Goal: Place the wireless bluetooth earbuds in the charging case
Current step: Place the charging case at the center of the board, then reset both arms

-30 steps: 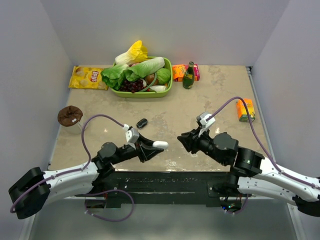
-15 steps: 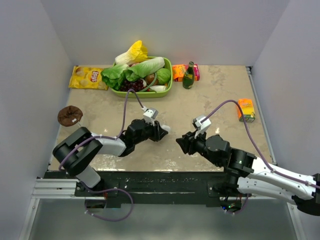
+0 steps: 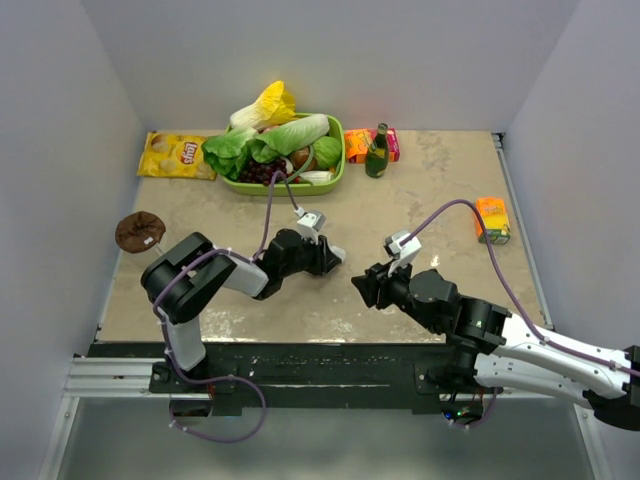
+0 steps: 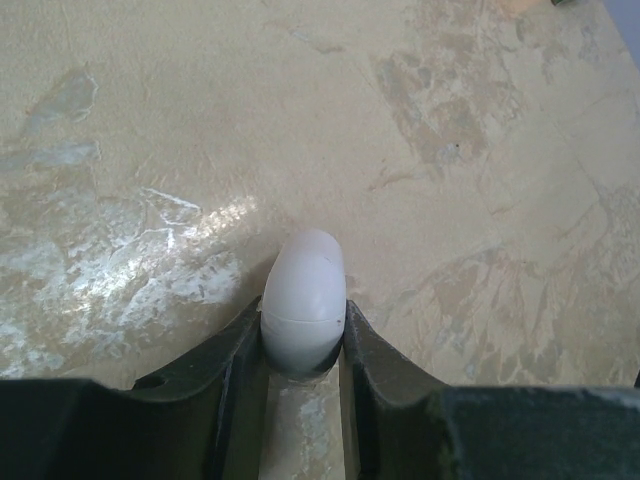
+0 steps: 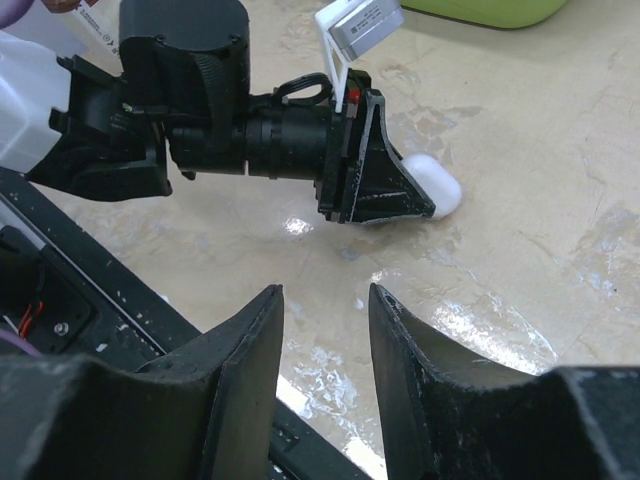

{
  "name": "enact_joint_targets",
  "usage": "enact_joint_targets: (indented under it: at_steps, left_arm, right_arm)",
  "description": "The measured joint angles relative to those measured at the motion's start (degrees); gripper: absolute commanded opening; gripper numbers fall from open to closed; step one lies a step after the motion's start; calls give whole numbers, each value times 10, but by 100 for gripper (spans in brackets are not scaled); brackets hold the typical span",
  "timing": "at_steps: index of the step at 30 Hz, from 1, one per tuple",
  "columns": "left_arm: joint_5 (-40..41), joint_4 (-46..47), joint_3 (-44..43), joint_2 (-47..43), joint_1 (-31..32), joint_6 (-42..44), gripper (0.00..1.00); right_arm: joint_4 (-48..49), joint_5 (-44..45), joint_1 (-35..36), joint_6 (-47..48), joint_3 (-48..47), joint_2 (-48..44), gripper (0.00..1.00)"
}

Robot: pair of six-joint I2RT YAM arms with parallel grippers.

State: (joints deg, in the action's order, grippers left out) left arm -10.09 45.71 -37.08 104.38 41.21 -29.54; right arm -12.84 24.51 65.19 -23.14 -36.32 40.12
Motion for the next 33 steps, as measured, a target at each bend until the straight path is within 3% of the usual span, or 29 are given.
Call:
enact_joint_targets:
  at_steps: [4,10,12,14,19,23,28,33]
  left_arm:
    - [-2,0,-3,19,-7,-1,38]
    - [2,-2,-3,18,-10,1,55]
    - [7,-5,-1,14,-11,1,90]
    - [16,-3,8,-4,-12,2,100]
    - [58,-17,63,-85,-22,2,100]
    - [125,-88,96,-202,-23,2,100]
    - [231,-213,75,-360,-22,-23,100]
    - [304,-309,46,-423,-22,-61,100]
  right_arm:
    - [0,0,0,0,0,1,44]
    - [0,0,0,0,0,5,44]
    - [0,0,0,0,0,5,44]
    - [0,0,0,0,0,3,44]
    - [-3,1,0,0,0,-5,45]
    - [-3,5,0,1,0,-14,45]
    - [3,18,0,2,2,-20,54]
    - [21,46,0,-5,14,-19,61]
